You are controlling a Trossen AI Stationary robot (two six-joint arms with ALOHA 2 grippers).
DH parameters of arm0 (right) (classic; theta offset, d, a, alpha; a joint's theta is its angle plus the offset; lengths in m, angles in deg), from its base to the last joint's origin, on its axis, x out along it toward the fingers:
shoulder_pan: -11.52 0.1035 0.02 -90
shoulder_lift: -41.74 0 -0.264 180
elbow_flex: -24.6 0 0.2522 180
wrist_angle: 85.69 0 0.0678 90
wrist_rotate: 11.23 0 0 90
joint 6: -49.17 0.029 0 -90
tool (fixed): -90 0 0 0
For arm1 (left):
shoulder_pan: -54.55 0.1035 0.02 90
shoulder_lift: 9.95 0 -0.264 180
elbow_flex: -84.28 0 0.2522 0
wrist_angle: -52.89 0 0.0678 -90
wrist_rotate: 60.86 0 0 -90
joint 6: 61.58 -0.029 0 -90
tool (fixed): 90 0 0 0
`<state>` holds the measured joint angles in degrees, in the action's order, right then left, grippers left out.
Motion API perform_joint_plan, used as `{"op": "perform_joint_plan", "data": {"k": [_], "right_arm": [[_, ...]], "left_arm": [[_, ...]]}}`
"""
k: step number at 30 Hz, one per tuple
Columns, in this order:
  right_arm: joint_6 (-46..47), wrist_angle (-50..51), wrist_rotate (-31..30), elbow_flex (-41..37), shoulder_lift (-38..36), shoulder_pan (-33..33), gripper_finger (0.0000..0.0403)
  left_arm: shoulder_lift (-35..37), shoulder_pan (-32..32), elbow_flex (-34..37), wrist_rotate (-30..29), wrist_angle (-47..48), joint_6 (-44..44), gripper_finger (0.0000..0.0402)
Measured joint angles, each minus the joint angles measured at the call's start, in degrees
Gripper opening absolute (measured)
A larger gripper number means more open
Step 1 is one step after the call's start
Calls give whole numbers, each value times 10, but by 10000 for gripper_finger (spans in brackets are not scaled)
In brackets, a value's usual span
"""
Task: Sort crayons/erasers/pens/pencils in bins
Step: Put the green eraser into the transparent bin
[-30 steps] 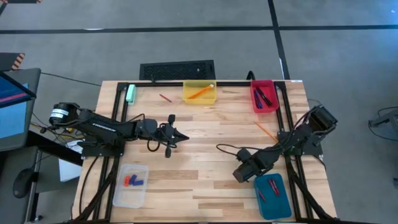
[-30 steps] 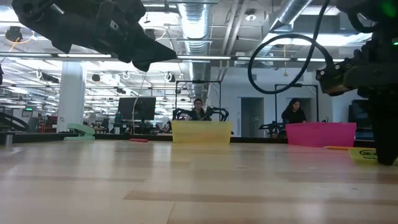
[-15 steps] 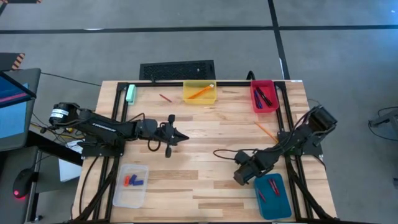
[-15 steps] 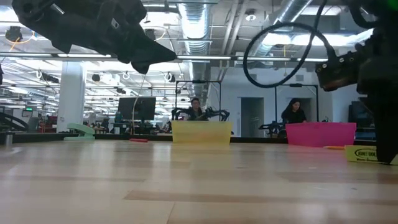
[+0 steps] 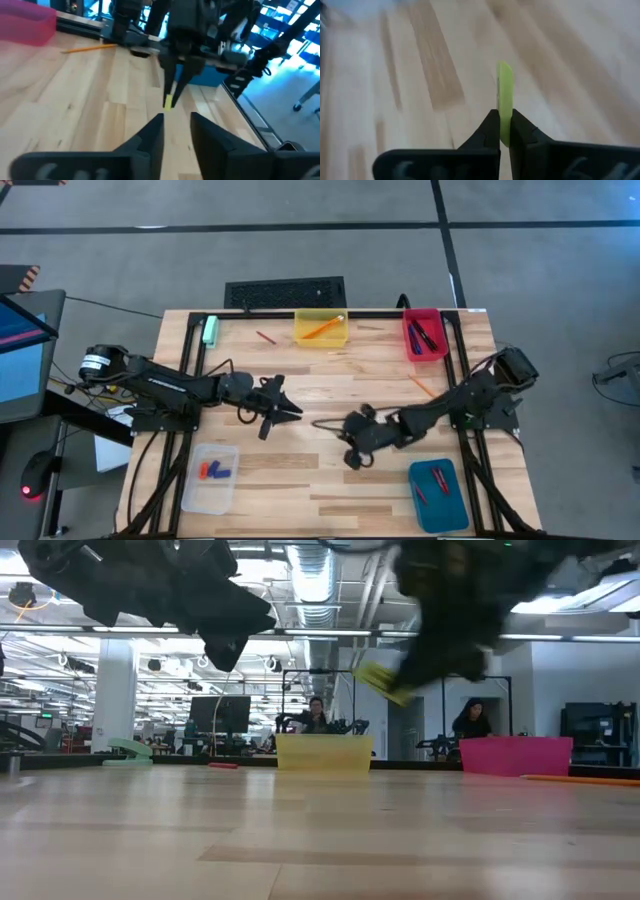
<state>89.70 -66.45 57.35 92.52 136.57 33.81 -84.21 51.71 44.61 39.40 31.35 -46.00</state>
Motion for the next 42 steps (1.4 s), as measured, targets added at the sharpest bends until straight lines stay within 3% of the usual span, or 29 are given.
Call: {"op": "perform_joint_plan", "data": {"k": [6,11,25,32,36,42], "right_arm": [[-126,-147,35,0,1,-62,20],[-174,-191,63,0,2,-90,17],[-230,-233,82,0,2,-93,21],[-243,-250,82,0,2,-93,17],[-245,-248,81,0,2,-93,20],[-256,-251,81,0,2,-93,19]], "left_arm": [[0,-21,-7,-25,22,-14,138],[0,-23,-22,-37,24,-15,161],[-1,-23,-37,-52,13,-32,164],[-62,-24,-85,-28,25,-49,164],[-77,-24,-99,-15,23,-65,145],[-73,-24,-100,-16,21,-76,71]]}}
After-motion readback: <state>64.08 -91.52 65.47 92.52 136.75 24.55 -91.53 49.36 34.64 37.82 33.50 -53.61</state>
